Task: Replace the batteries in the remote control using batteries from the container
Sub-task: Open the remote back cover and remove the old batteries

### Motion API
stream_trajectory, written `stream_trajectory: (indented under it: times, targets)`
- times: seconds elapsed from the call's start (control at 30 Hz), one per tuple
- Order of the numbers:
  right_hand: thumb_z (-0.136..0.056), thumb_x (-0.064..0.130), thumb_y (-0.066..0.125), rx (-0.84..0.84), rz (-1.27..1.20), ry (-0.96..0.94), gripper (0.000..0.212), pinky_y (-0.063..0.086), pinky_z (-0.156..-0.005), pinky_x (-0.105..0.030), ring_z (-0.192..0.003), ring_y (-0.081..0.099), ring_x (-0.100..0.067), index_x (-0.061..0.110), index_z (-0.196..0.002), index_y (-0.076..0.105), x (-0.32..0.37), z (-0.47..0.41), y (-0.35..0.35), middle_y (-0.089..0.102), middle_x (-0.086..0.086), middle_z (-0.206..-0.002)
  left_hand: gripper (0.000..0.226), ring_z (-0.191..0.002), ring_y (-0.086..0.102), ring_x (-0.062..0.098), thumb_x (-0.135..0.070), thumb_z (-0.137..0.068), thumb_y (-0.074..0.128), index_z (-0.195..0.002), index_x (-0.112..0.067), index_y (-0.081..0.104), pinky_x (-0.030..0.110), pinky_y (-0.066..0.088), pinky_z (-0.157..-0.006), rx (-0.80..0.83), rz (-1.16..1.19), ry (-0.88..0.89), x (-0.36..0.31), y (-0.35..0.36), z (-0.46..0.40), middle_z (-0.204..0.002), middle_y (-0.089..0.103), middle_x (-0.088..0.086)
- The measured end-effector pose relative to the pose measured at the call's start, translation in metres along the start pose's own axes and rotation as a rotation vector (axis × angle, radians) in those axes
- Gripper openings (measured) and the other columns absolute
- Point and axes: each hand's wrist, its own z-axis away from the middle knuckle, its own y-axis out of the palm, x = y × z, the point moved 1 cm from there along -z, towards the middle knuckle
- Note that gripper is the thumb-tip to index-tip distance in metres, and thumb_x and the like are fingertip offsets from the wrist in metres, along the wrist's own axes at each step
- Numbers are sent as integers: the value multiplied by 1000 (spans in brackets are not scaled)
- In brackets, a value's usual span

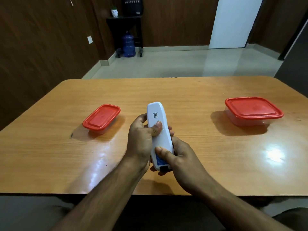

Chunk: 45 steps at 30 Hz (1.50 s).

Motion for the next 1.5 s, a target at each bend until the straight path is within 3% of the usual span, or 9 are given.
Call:
stream_trajectory:
  times: [0.33, 0.47, 0.57, 0.67, 0.77, 0.9, 1.03, 1.13, 1.5]
  targets:
    - [-97, 21, 58, -16, -32, -4, 13, 56, -57, -26, -71, 74, -20, 18, -110, 59, -2, 6, 14, 73, -9, -92, 26, -61, 69, 30, -16, -93, 59, -114, -1, 53, 34, 55, -54, -81, 22, -41, 1, 0, 1, -70, 70, 17]
    - [-98, 17, 56, -1, -130, 40, 17, 54, -54, -28, -64, 72, -24, 15, -114, 59, 5, 3, 3, 72, -17, -90, 39, -79, 71, 39, -14, -88, 66, -123, -9, 50, 43, 58, -68, 49, -41, -44, -9, -4, -4, -93, 73, 20]
    - [-97, 19, 56, 108, -89, 65, 21, 52, -52, -30, -61, 69, -25, 17, -117, 56, 12, 1, -13, 73, -15, -81, 61, -97, 67, 44, -5, -80, 73, -128, -33, 49, 49, 58, -81, 127, -158, -6, -23, -18, -11, -115, 65, 22]
    - [-85, 25, 62, 121, -9, 37, 28, 49, -48, -32, -54, 64, -28, 16, -111, 56, 18, -2, -28, 73, -12, -73, 69, -108, 61, 37, -7, -71, 79, -128, -37, 56, 44, 58, -83, 261, -327, 39, -35, -31, -14, -127, 53, 21]
    - [-77, 25, 63, 81, 29, -21, 33, 46, -43, -30, -48, 61, -29, 21, -109, 57, 22, -6, -39, 69, -5, -68, 67, -97, 67, 21, -10, -66, 82, -123, -35, 60, 37, 57, -79, 357, -481, 118, -41, -36, -15, -124, 54, 10]
    - [-75, 45, 71, 31, 285, -140, 39, 50, -46, -29, -55, 64, -18, 45, -112, 57, 25, -9, -51, 68, 2, -82, 64, -98, 65, 15, -14, -58, 87, -113, -40, 65, 32, 58, -79, 353, -758, 240, -47, -37, -16, -115, 58, -8]
    - [-60, 85, 61, -106, 977, -283, 76, 43, -55, -26, -75, 56, -4, 51, -126, 44, 21, -7, -55, 56, 20, -91, 62, -99, 59, 4, -48, -55, 86, -112, -38, 67, 26, 53, -77, 353, -1085, 376, -48, -37, -16, -105, 59, -20]
    - [-68, 77, 60, -114, 1113, -324, 69, 34, -55, -22, -76, 52, -7, 47, -128, 45, 20, -9, -52, 49, 17, -98, 61, -92, 59, 1, -63, -54, 81, -106, -33, 69, 24, 51, -72, 372, -1219, 457, -46, -38, -13, -97, 61, -20]
    - [-74, 41, 76, -77, 1074, -350, 54, 44, -83, -41, -95, 51, -18, 35, -125, 59, 24, -17, -53, 50, 11, -104, 54, -94, 41, 7, -57, -75, 69, -122, -32, 63, 17, 33, -73, 413, -1354, 536, -30, -30, -7, -98, 51, -16]
